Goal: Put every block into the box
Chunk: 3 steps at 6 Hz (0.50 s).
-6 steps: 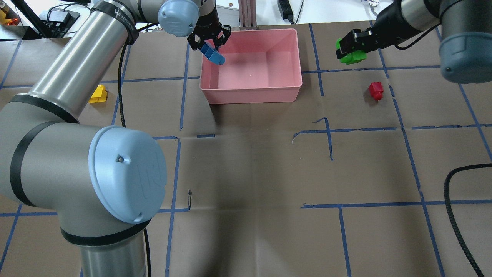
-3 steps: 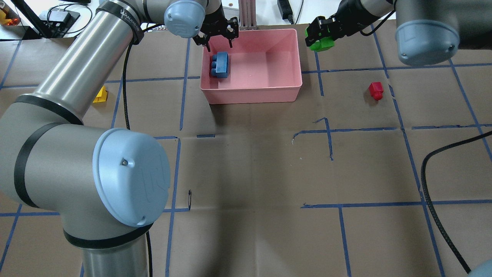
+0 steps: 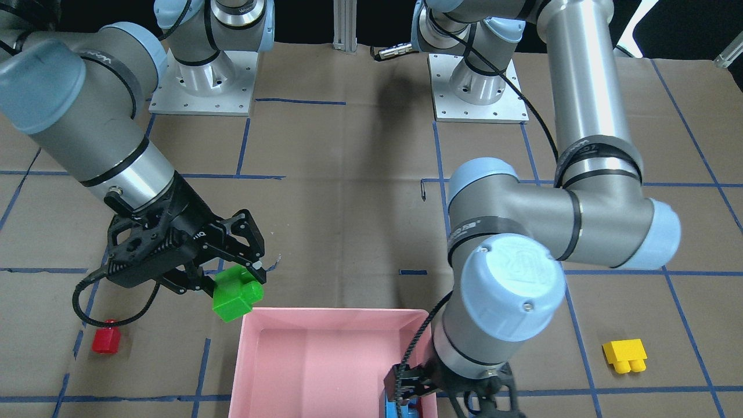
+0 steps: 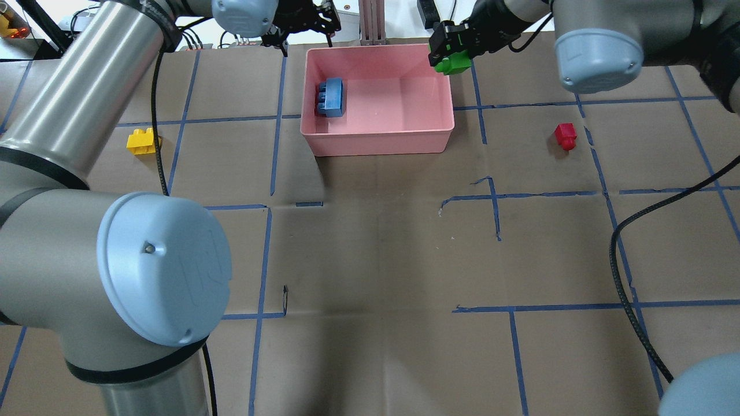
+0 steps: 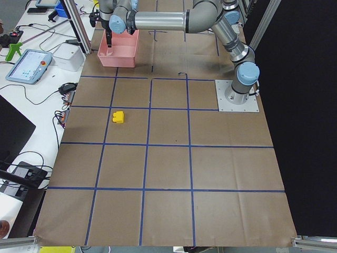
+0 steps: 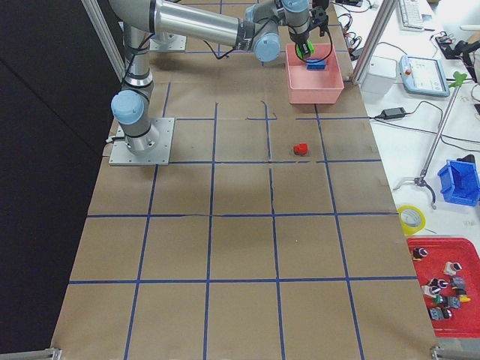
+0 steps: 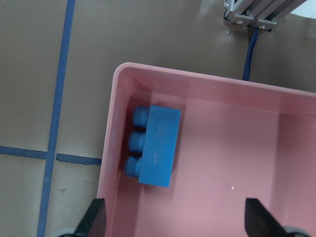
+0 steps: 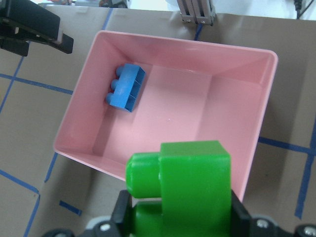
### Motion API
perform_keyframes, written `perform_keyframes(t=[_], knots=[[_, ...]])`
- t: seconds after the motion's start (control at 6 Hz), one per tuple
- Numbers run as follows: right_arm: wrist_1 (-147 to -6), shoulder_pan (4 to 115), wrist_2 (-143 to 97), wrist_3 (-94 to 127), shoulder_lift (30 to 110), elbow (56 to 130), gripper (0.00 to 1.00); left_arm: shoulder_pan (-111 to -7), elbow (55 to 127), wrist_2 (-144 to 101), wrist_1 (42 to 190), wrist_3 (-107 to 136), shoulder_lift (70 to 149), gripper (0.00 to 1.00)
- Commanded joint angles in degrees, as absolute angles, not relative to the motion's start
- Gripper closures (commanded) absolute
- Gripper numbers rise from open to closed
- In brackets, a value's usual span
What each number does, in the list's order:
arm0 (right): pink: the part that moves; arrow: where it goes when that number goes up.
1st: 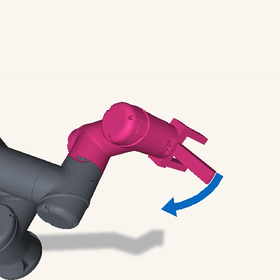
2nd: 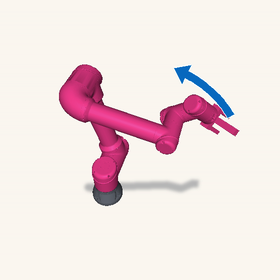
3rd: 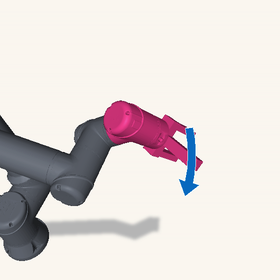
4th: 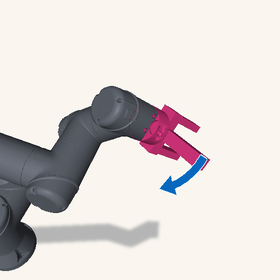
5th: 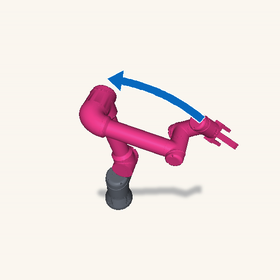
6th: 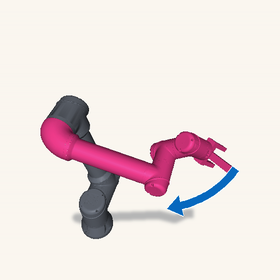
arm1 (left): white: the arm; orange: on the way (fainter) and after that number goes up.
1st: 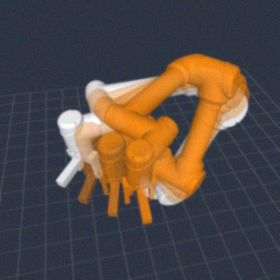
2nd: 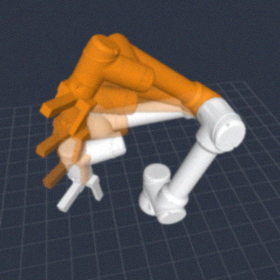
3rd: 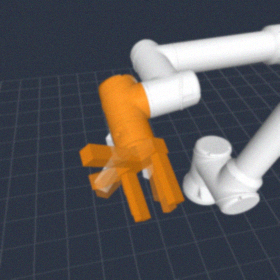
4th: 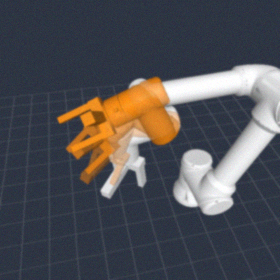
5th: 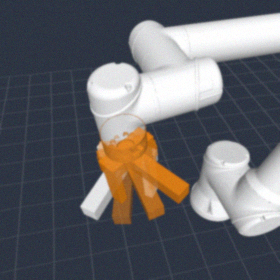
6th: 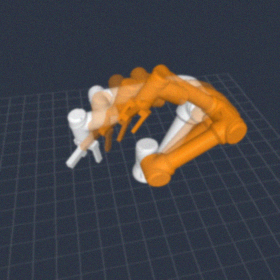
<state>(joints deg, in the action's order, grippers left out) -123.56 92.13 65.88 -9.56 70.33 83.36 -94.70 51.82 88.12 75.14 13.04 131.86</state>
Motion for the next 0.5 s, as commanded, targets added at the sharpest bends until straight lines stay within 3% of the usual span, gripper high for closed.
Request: perform_keyframes(t=[0.0, 0.17, 0.33], knots=[[-126.0, 98.1, 66.1, -7.8, 59.0, 70.6, 0.91, -87.0, 52.4, 86.0, 80.2, 3.6, 126.6, 0.0], [-126.1, 99.0, 66.4, -7.8, 56.7, 68.2, 0.91, -83.8, 52.6, 86.1, 83.3, -2.6, 125.2, 0.0], [-126.7, 99.0, 67.2, -8.4, 56.7, 68.6, 0.57, -79.8, 53.3, 86.4, 84.7, -9.3, 124.5, 0.0]])
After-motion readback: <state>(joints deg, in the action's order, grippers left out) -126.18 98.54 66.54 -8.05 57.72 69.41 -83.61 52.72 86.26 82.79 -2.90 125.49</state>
